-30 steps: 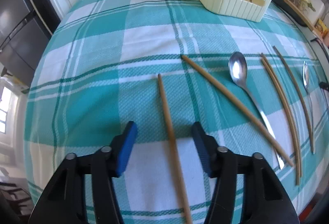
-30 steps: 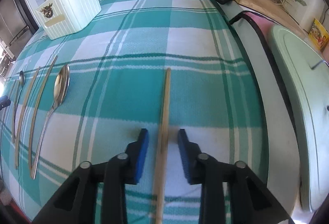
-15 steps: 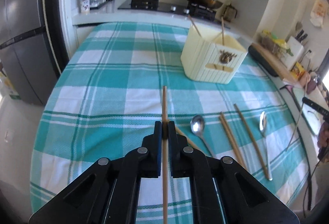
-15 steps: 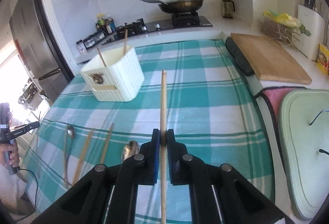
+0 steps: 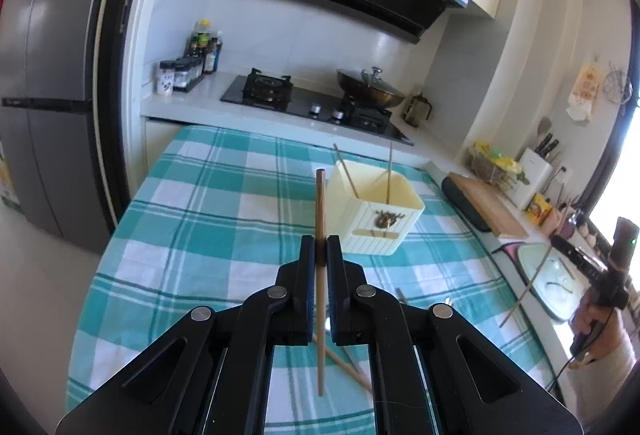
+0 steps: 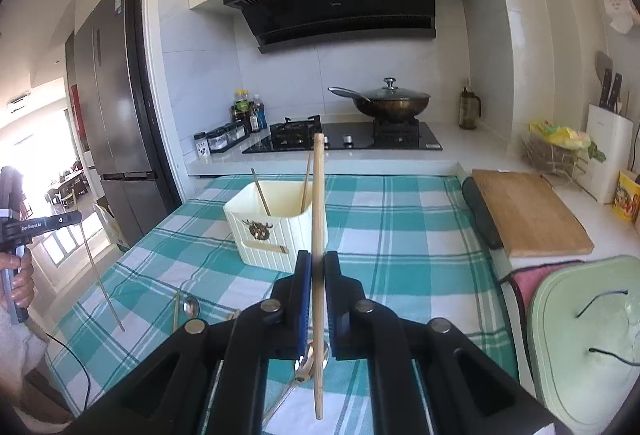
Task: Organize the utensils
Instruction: 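Carry both chopsticks to the cream holder and lower them inside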
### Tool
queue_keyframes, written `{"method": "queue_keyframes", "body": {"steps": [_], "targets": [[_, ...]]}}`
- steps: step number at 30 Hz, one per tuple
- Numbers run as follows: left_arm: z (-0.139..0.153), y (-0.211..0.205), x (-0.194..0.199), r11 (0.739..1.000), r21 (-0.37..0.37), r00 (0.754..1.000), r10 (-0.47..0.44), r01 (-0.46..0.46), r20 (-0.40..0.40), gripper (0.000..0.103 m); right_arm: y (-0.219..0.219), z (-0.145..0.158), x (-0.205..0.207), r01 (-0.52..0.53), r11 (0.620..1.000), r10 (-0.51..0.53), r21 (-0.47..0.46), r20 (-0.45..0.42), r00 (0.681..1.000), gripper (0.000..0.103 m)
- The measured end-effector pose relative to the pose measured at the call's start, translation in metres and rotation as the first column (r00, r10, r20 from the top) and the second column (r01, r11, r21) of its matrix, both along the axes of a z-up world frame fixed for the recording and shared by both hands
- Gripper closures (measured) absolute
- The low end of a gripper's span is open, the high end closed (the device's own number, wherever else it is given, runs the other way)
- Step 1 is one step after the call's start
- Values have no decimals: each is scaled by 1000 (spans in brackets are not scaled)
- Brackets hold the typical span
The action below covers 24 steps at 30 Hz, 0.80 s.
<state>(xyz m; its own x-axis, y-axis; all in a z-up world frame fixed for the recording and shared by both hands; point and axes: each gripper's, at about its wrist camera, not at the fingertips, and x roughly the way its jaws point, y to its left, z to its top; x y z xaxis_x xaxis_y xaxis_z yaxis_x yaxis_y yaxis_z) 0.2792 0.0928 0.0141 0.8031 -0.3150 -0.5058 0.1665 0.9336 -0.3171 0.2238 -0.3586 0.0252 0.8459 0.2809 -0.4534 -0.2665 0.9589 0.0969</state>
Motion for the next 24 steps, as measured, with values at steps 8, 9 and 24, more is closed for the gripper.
{"method": "queue_keyframes", "body": {"steps": [8,9,24], "targets": [[51,-16,41,999,-25,996,-29,31,78,100,21,16,46,-63,998,62,28,17,998,96],[61,-19,47,999,-24,994,-28,31,102,100,25,20,52,-69,997,68,26,27,997,96],[74,-95,204,999,11,979,38,-41,199,100,98,56,204,-115,993,103,33,255,961,96]]}}
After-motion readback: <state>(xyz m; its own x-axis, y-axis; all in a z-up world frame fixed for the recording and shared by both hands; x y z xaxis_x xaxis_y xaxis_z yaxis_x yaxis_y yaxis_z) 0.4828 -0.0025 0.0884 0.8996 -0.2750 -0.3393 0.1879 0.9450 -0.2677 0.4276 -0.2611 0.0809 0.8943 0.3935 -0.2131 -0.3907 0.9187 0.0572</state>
